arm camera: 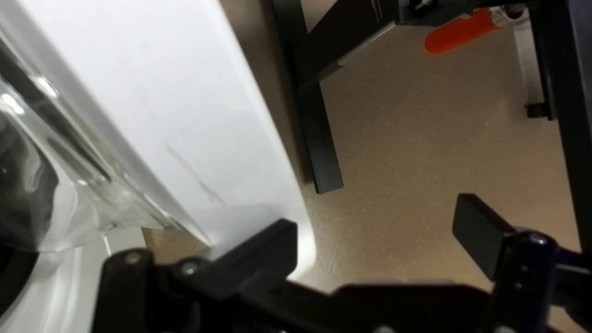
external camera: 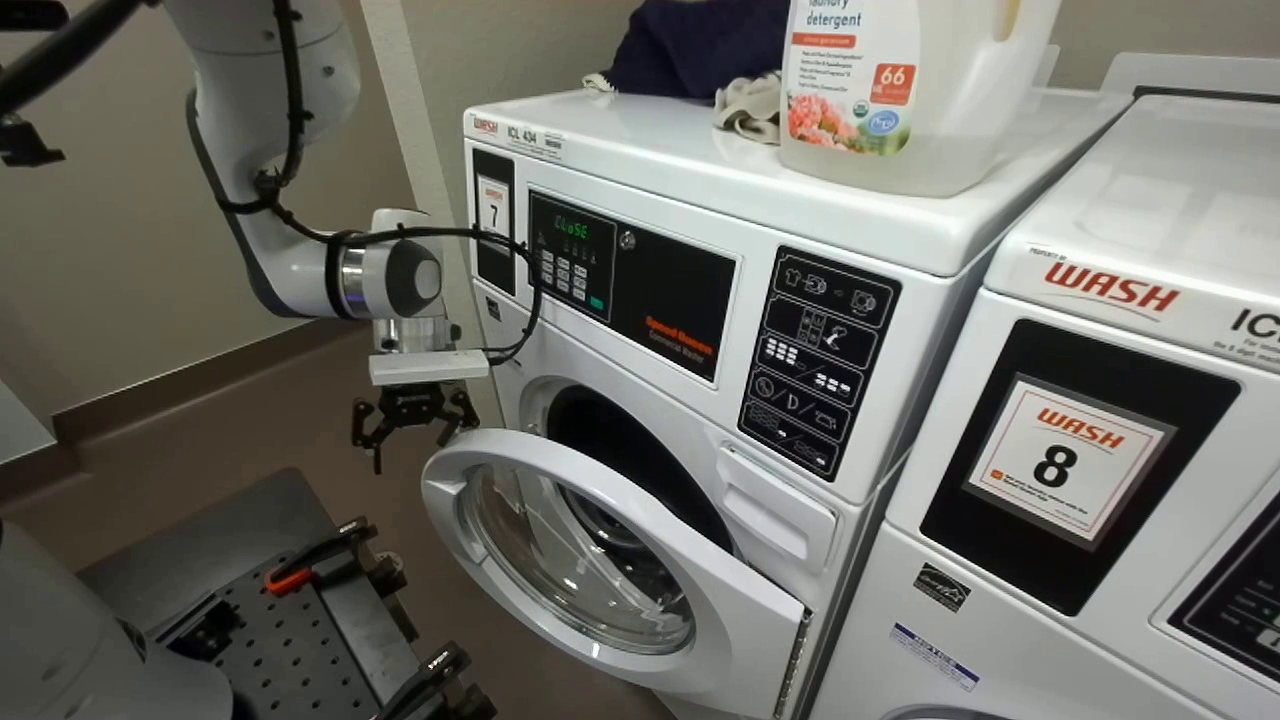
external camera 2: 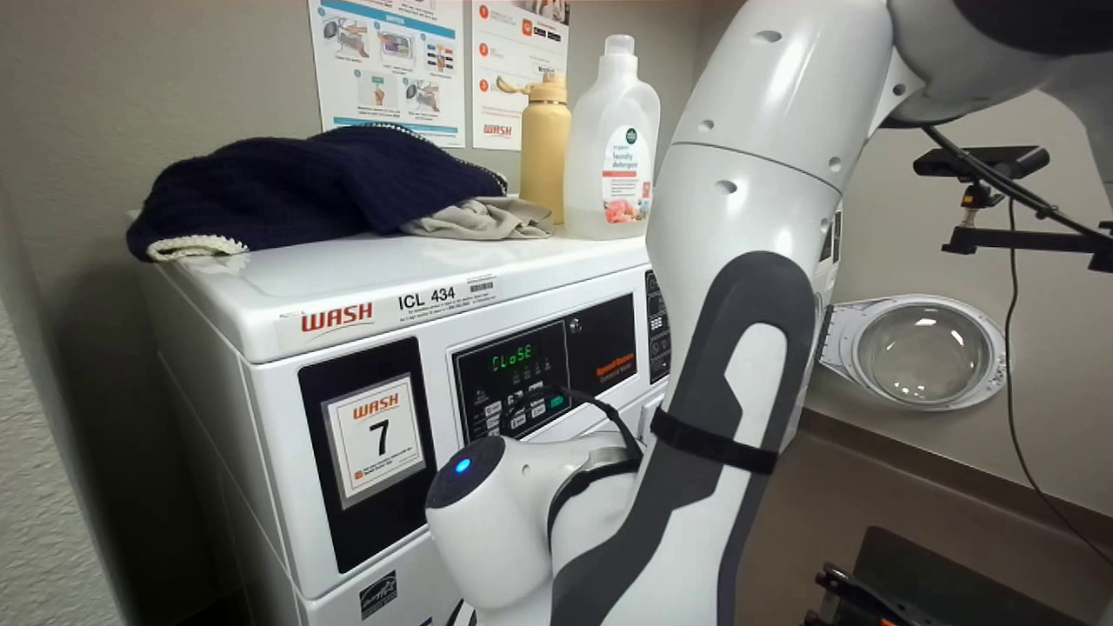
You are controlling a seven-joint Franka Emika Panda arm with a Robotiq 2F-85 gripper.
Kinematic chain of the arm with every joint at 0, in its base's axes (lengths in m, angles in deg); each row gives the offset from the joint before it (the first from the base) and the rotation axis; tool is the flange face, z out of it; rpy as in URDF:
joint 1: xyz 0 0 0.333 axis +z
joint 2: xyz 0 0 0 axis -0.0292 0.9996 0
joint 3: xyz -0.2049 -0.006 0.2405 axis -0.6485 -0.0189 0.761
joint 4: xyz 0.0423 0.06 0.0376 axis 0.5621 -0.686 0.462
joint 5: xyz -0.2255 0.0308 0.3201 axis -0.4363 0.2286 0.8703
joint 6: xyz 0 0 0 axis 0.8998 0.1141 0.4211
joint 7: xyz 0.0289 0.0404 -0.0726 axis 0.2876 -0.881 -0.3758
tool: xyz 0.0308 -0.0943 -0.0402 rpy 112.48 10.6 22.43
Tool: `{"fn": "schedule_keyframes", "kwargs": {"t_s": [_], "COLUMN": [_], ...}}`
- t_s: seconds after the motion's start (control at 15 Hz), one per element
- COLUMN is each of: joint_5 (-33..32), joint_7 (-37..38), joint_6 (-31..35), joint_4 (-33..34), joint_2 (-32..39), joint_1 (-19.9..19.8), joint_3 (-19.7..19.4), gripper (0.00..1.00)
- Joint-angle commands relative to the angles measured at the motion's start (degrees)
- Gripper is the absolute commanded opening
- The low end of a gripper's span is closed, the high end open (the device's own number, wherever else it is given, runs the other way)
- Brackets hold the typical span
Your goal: Open the washing machine door
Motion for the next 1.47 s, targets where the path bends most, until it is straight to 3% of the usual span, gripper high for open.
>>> {"fn": "schedule_keyframes", "kwargs": {"t_s": [0.0, 0.53, 0.93, 1.4], "joint_5": [8.6, 22.2, 24.6, 23.3], "joint_7": [-7.6, -14.5, -14.4, -13.3], "joint_6": [-0.6, -1.6, -2.4, -3.4], "joint_4": [-1.3, -5.9, -6.3, -5.6], "joint_2": [0.7, 3.0, 1.7, -4.7], "joint_1": [-4.8, -9.7, -10.0, -7.7], "joint_3": [3.5, 4.9, 4.5, 5.2], "gripper": [1.00, 1.00, 1.00, 1.00]}}
